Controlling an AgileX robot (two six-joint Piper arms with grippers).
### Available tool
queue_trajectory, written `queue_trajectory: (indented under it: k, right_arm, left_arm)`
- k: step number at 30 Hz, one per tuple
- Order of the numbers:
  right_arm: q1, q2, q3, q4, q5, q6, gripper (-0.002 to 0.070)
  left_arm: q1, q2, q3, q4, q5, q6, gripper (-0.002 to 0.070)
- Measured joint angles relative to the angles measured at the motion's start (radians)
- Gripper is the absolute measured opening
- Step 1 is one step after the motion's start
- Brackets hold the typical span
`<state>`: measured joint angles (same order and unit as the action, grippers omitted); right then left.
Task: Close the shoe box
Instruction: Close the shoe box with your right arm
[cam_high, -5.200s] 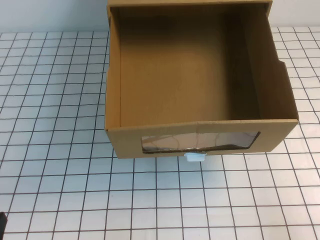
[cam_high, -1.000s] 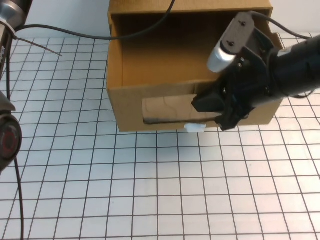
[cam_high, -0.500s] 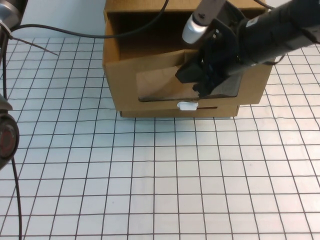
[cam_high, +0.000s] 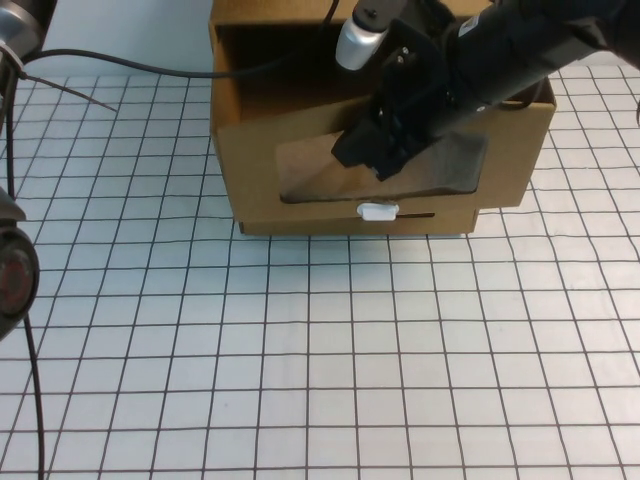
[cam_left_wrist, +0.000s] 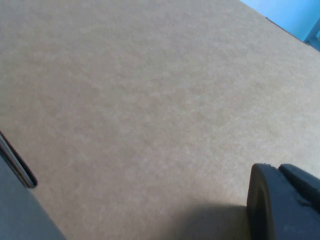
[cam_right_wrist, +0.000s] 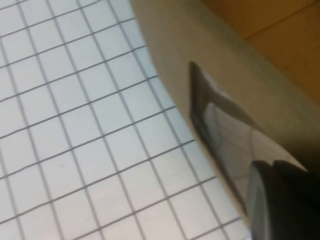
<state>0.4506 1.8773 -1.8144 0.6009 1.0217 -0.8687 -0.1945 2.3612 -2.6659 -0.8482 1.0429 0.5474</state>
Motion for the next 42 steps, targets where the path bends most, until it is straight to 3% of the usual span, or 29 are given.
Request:
queue_trajectory:
  k: [10, 18, 21, 25, 27, 31, 42]
  right_arm:
    - [0.102, -0.046, 0.001, 0.004, 0.052, -0.012, -0.0015]
    - [0.203, -0.259, 0.126, 0.006, 0.011, 0.006, -0.0015]
    - [0.285, -0.361, 0.290, -0.033, -0.109, 0.026, -0.0013]
    - [0.425, -0.458, 0.549, -0.284, -0.433, 0.134, -0.0013]
    - [0.432, -0.465, 0.659, -0.372, -0.576, 0.155, -0.0013]
    - [0.396, -0.424, 0.753, -0.364, -0.763, 0.240, -0.0012]
    - [0.339, -0.213, 0.591, -0.380, -0.733, 0.288, -0.0012]
  left_arm:
    - [0.006, 0.000, 0.000, -0.012, 0.006, 0.009, -0.0002]
    - [0.037, 0.002, 0.000, -0.038, 0.012, 0.015, -0.0002]
    - [0.041, 0.002, 0.000, -0.041, 0.014, 0.021, -0.0002]
    - [0.041, 0.002, 0.000, -0.041, 0.014, 0.023, -0.0002]
    - [0.041, 0.002, 0.000, -0.041, 0.016, 0.023, -0.0002]
    - [0.041, 0.002, 0.000, -0.045, 0.016, 0.023, -0.0002]
    - [0.041, 0.002, 0.000, -0.046, 0.018, 0.027, -0.0002]
